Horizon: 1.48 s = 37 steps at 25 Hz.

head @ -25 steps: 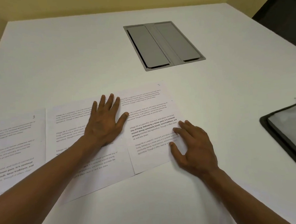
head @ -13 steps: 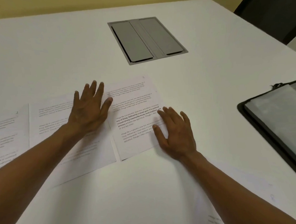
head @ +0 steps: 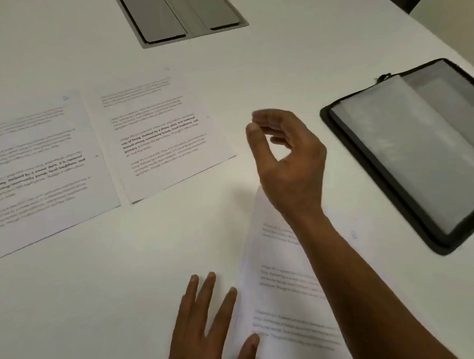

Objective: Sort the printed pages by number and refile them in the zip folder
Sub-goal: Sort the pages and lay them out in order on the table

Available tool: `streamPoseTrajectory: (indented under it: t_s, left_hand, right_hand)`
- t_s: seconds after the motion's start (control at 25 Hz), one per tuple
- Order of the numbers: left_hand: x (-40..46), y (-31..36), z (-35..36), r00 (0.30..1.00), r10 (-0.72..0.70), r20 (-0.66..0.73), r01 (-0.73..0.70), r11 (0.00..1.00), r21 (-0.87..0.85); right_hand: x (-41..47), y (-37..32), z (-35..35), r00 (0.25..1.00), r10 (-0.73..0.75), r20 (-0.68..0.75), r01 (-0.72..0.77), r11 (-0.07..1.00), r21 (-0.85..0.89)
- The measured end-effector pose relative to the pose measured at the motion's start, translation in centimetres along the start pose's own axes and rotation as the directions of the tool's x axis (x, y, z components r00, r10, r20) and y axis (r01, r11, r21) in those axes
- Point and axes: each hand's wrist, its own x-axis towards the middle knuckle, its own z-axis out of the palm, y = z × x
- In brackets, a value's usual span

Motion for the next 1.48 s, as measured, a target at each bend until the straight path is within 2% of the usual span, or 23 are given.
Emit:
streamPoseTrajectory:
  t_s: [0.12,0.24,0.4,0.52,0.68,0.8,0.96,1.08,1.2,1.32,1.4,1.48]
  left_hand:
    - [-1.6,1.2,0.6,0.996,-0.084,-0.009,0.084,0.992,0.093]
    - [-1.4,2.8,0.5,0.985,-0.173,0.01,0.169,0.969,0.178]
    - [-0.3,5.4,0.3,0.927,-0.363,0.088,0.337,0.915,0.223]
    - [0.2,7.1,0.7,0.888,-0.448,0.105,0.427,0.887,0.175]
    - [0.5,8.3,0.9,0.821,-0.56,0.113,0.554,0.829,0.082]
    - [0.5,8.8,0.9,0.833,-0.547,0.081,0.543,0.837,0.063]
    - [0.3,10.3,1.2,0.855,-0.511,0.082,0.512,0.859,0.014]
    - [0.6,11.3,1.1,0.862,-0.504,0.057,0.507,0.855,-0.112]
    - [1.7,11.7,0.8,0.846,-0.532,0.043,0.516,0.794,-0.322]
    - [4.1,11.8,-0.4,0.807,-0.59,-0.031,0.486,0.693,-0.533]
    - [6.3,11.0,-1.4,0.764,-0.64,-0.087,0.452,0.626,-0.635]
    - [8.5,9.9,-2.3,0.73,-0.678,-0.083,0.429,0.549,-0.718]
  right_hand:
    - [-6.8,1.3,-9.3,0.958,0.232,-0.167,-0.253,0.959,-0.124]
    - [-14.5,3.5,-15.2,0.862,0.452,-0.228,-0.504,0.807,-0.306]
    - [-20.2,5.1,-17.7,0.885,0.449,-0.123,-0.445,0.739,-0.506]
    - [-21.0,6.0,-17.8,0.891,0.451,-0.06,-0.402,0.718,-0.568]
    - [-21.0,6.3,-18.0,0.916,0.387,-0.101,-0.384,0.781,-0.492]
    - [-20.6,6.4,-18.6,0.908,0.383,-0.172,-0.419,0.814,-0.401]
    - [-19.7,6.9,-19.7,0.902,0.393,-0.18,-0.432,0.829,-0.354]
    - [-19.4,7.0,-20.5,0.9,0.38,-0.214,-0.432,0.845,-0.316]
    - [-17.7,6.5,-20.3,0.86,0.449,-0.242,-0.489,0.861,-0.139]
    - [-14.2,5.6,-19.5,0.794,0.587,-0.156,-0.586,0.808,0.063]
    - [-12.1,5.6,-18.9,0.788,0.614,-0.047,-0.612,0.789,0.052]
    - [-10.9,5.4,-18.3,0.784,0.62,0.032,-0.621,0.783,0.036]
